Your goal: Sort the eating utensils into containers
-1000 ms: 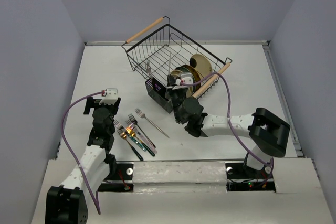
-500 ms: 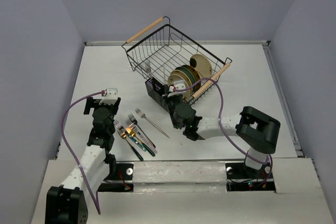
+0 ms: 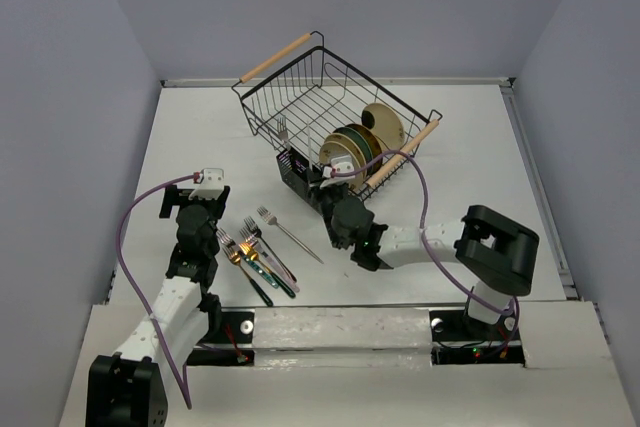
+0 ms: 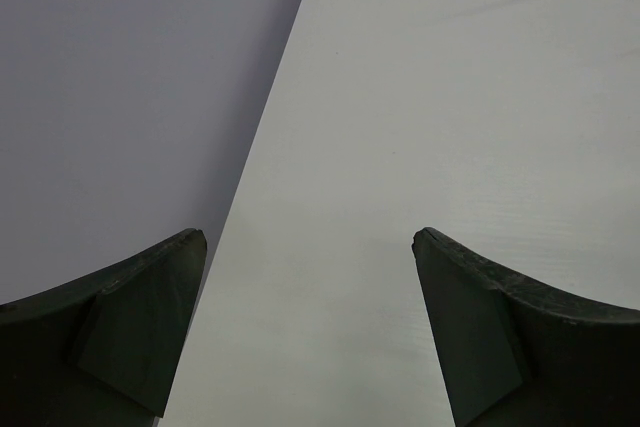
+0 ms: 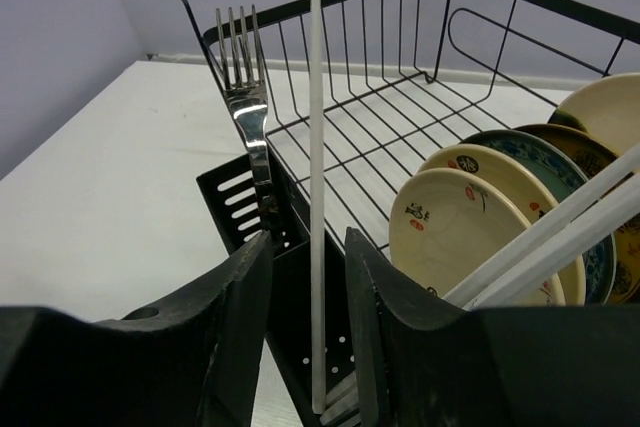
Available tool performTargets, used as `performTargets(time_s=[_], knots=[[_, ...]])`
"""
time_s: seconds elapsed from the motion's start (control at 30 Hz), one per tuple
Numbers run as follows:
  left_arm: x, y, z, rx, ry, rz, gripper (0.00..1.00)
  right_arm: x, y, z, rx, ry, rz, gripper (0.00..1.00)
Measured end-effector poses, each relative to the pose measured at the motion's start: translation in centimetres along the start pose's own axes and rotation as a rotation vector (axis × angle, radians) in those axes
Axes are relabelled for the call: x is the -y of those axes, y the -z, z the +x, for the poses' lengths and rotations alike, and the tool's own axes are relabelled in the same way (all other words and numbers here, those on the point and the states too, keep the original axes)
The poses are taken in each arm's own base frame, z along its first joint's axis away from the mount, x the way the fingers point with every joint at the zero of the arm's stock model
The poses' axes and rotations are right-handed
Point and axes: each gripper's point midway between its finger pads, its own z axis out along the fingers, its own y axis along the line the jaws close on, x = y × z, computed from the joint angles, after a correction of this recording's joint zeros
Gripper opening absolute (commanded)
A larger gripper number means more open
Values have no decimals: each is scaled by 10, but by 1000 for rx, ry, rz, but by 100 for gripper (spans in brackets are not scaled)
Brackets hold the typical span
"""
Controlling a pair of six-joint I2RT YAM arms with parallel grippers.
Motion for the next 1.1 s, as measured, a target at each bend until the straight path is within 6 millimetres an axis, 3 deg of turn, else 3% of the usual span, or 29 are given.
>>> performTargets(time_s=[0.2,0.37,0.47,0.5,0.67,0.83,0.9,1.1], knots=[[0,0,0,0,0,1,99,-7,8,-20,24,21,-24,46],[1,0,1,-3,-3,5,99,-28,3,-40,-18,103,-39,72],[1,0,1,-3,-3,5,99,-35,-7,-69,-43,115,3,97],[1,0,1,-3,-3,6,99,-35,-9,-74,-52,120,16,100],[1,0,1,-2,-2,6,99,-27,-12,-96,-123,189,91,100],[1,0,0,-1,-2,6,99,-26,-30,-111,-168,233,142,100],[1,0,0,0,-1,6,99,-23,-40,-107,-195,255,164,100],[0,0,-2,8,3,2,99,-11,-62,-68,-285,363,202,99]])
